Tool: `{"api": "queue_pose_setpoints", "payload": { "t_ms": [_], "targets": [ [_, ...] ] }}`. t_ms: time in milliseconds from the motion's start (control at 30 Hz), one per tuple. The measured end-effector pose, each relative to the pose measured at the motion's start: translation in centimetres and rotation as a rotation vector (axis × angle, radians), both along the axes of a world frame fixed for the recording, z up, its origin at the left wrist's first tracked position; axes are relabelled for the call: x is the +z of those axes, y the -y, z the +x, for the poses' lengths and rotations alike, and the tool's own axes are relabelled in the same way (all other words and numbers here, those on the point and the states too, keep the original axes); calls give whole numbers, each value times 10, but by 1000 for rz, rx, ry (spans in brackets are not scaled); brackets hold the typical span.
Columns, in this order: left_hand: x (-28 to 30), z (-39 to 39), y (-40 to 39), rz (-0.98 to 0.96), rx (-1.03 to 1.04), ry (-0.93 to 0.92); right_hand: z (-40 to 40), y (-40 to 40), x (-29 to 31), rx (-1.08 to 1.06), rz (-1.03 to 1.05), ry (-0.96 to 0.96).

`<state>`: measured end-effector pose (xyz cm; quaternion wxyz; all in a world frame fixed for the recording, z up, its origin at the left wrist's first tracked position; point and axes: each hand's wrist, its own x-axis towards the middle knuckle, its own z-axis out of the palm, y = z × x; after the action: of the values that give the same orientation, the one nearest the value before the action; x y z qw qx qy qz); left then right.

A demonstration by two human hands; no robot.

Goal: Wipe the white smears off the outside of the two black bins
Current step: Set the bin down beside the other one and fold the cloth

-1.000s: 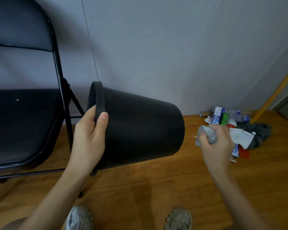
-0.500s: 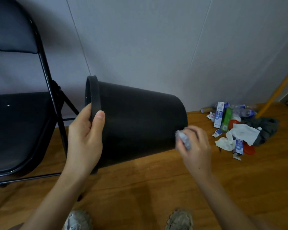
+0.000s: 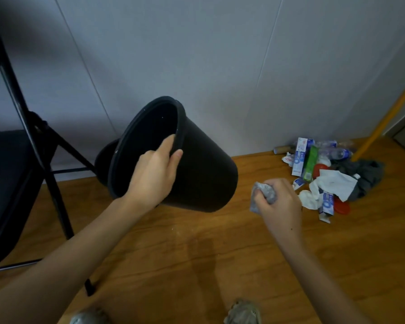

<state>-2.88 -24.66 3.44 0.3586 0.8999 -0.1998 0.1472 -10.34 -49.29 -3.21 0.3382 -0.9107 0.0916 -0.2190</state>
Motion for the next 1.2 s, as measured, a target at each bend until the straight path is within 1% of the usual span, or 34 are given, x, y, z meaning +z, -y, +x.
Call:
{"api": "queue_pose_setpoints", "payload": {
  "t_ms": [133,267,367,500,567,700,800,1033,1200],
  "targets": [
    [-42,37,15,181,2,-9,25,5,0,110,-70,-43],
    [-82,60,34,365,-7,-65,49,7,-14,153,-54,-128],
    [-119,75,56,530,-121,-57,62,9,-29,153,-20,-189],
    [-179,99,77,882,-270,-12,74,18,-39,146,20,-180],
    [-200,107,83,969,-320,-17,78,23,-43,134,62,-174],
    [-226,121,86,1028,-372,-46,84,26,-57,125,85,-202],
    [-242,139,88,1037,-337,-41,89,27,-69,112,66,-266],
    [-232,176,107,911,-242,-28,91,25,-76,117,80,-269],
    [-240,174,123,819,-177,-18,90,26,-76,102,99,-308]
  ]
}}
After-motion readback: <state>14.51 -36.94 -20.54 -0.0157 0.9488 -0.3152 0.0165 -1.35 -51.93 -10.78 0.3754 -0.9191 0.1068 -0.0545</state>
